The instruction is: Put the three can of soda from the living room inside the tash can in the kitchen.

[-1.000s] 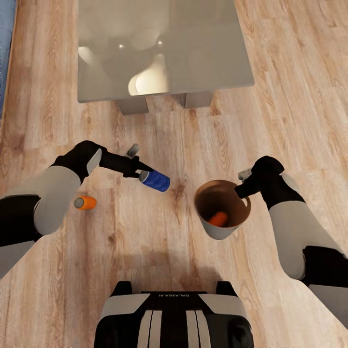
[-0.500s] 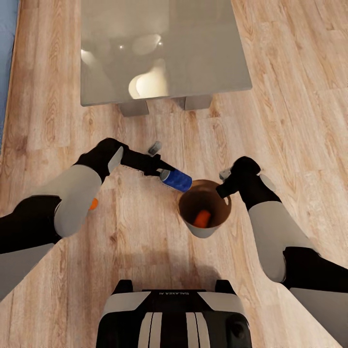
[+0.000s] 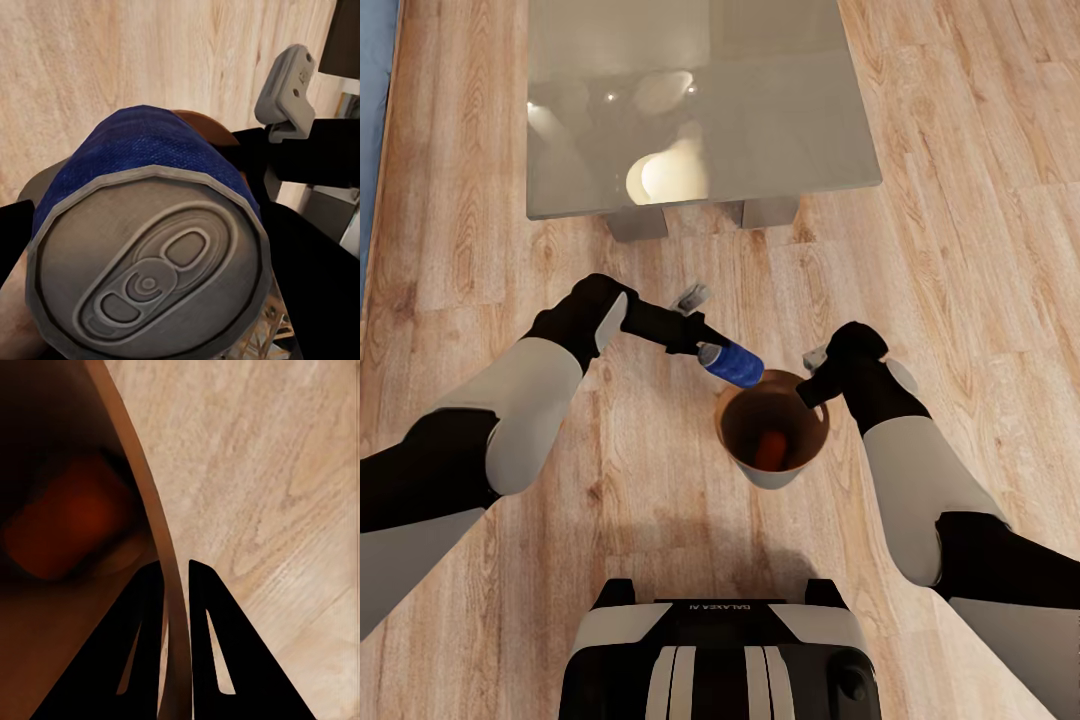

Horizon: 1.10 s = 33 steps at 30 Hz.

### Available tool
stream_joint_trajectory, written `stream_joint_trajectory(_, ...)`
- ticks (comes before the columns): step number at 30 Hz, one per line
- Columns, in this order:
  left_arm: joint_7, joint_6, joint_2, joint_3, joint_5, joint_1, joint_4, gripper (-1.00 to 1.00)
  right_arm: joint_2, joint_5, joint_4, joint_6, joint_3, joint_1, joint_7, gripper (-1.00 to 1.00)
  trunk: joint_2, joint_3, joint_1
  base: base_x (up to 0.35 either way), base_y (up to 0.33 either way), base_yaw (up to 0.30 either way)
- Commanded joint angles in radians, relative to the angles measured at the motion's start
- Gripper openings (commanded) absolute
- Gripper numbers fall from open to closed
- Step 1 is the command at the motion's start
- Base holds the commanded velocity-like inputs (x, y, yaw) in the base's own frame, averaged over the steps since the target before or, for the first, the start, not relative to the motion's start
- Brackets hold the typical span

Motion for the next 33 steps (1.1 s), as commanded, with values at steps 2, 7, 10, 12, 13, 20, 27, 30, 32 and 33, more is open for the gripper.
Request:
stream_joint_trajectory(2, 0.009, 0.0, 0.0, -0.003, -0.011, 0.001, 0.0, -1.0, 0.001, -0.02, -0.003, 0.013, -0.001, 0.0, 0.005, -1.0, 0.0, 0.0, 0.0, 0.0, 0.0, 0.0)
stream_joint_trajectory(7, 0.019, 0.0, -0.001, -0.007, -0.011, 0.004, -0.001, -1.0, 0.005, -0.021, -0.012, 0.013, 0.0, -0.001, 0.004, -1.0, 0.0, 0.0, 0.0, 0.0, 0.0, 0.0)
stream_joint_trajectory(10, 0.021, 0.0, -0.012, -0.008, -0.011, 0.005, -0.002, -1.0, 0.014, -0.021, -0.023, 0.013, 0.0, -0.001, 0.004, -1.0, 0.0, 0.0, 0.0, 0.0, 0.0, 0.0)
stream_joint_trajectory(12, 0.021, 0.0, -0.021, -0.008, -0.011, 0.005, -0.002, -1.0, 0.018, -0.021, -0.027, 0.013, 0.0, -0.002, 0.004, -1.0, 0.0, 0.0, 0.0, 0.0, 0.0, 0.0)
stream_joint_trajectory(13, 0.021, 0.0, -0.026, -0.008, -0.012, 0.006, -0.001, -1.0, 0.02, -0.021, -0.03, 0.013, 0.0, -0.002, 0.004, -1.0, 0.0, 0.0, 0.0, 0.0, 0.0, 0.0)
stream_joint_trajectory(20, 0.014, 0.0, -0.044, -0.009, -0.012, 0.008, 0.006, -1.0, 0.027, -0.021, -0.047, 0.013, 0.001, -0.002, 0.004, -1.0, 0.0, 0.0, 0.0, 0.0, 0.0, 0.0)
stream_joint_trajectory(27, -0.02, 0.0, -0.054, -0.009, -0.012, 0.015, 0.01, -1.0, 0.029, -0.021, -0.048, 0.013, 0.002, -0.002, 0.004, -1.0, 0.0, 0.0, 0.0, 0.0, 0.0, 0.0)
stream_joint_trajectory(30, -0.023, 0.0, -0.055, -0.013, -0.012, 0.028, 0.012, -1.0, 0.029, -0.02, -0.048, 0.013, 0.007, -0.002, 0.004, -1.0, 0.0, 0.0, 0.0, 0.0, 0.0, 0.0)
stream_joint_trajectory(32, -0.024, 0.0, -0.055, -0.041, -0.013, 0.039, 0.012, -1.0, 0.029, -0.02, -0.048, 0.013, 0.008, -0.002, 0.004, -1.0, 0.0, 0.0, 0.0, 0.0, 0.0, 0.0)
stream_joint_trajectory(33, -0.024, 0.0, -0.055, -0.053, -0.013, 0.042, 0.012, -1.0, 0.029, -0.02, -0.048, 0.013, 0.008, -0.002, 0.004, -1.0, 0.0, 0.0, 0.0, 0.0, 0.0, 0.0)
